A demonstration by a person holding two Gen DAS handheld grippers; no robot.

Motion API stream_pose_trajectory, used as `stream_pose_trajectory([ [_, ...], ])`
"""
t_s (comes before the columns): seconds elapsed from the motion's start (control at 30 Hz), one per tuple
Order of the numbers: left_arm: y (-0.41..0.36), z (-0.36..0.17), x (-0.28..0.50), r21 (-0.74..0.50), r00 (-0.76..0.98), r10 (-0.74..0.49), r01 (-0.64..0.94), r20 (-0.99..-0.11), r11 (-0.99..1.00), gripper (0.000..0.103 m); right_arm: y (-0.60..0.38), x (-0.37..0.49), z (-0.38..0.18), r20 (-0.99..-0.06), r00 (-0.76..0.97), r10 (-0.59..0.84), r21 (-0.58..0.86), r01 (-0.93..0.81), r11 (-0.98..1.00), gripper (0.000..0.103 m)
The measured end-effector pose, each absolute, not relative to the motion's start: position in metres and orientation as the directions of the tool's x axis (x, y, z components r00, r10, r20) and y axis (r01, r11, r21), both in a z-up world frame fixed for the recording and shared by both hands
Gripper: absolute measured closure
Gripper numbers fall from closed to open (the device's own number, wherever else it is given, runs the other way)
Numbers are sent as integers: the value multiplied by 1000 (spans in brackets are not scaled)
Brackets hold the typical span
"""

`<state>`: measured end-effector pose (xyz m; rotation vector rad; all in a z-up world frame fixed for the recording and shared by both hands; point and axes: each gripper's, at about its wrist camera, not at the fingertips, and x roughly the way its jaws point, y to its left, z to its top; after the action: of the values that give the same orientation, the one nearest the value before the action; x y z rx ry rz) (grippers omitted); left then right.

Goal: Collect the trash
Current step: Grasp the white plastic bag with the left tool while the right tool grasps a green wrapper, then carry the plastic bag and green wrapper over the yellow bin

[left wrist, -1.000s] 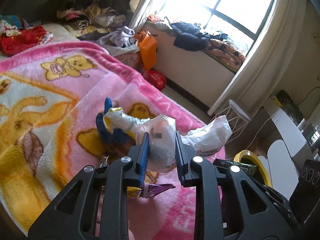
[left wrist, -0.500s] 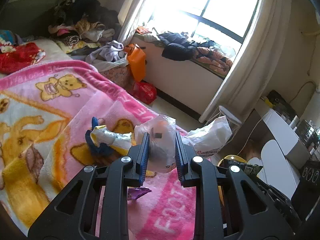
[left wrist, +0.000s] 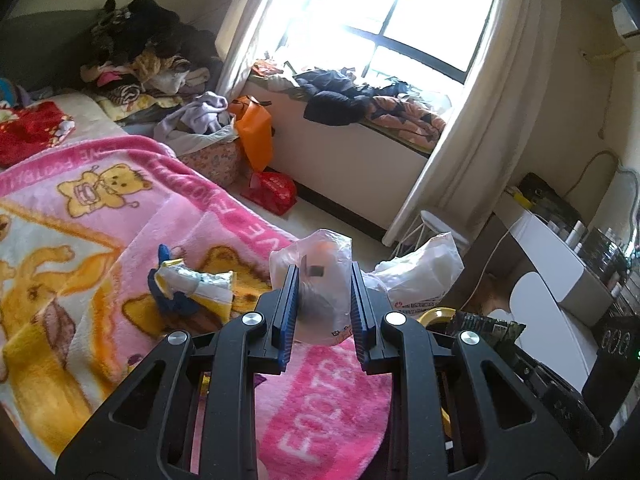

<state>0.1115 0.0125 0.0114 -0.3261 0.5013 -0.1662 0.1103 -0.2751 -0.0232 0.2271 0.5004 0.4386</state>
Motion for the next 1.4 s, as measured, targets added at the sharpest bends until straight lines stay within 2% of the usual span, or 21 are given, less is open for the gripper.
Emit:
stream_pose_trajectory([
  [0.7, -39, 16, 104, -307, 845, -309, 182, -437, 934, 85, -334, 88, -20, -383, 863, 330, 360, -190, 913, 95],
  [1.4, -85, 3, 104, -259, 806, -358, 261, -471, 930, 85, -375, 81, -34, -399, 890, 222, 377, -62, 924, 95],
])
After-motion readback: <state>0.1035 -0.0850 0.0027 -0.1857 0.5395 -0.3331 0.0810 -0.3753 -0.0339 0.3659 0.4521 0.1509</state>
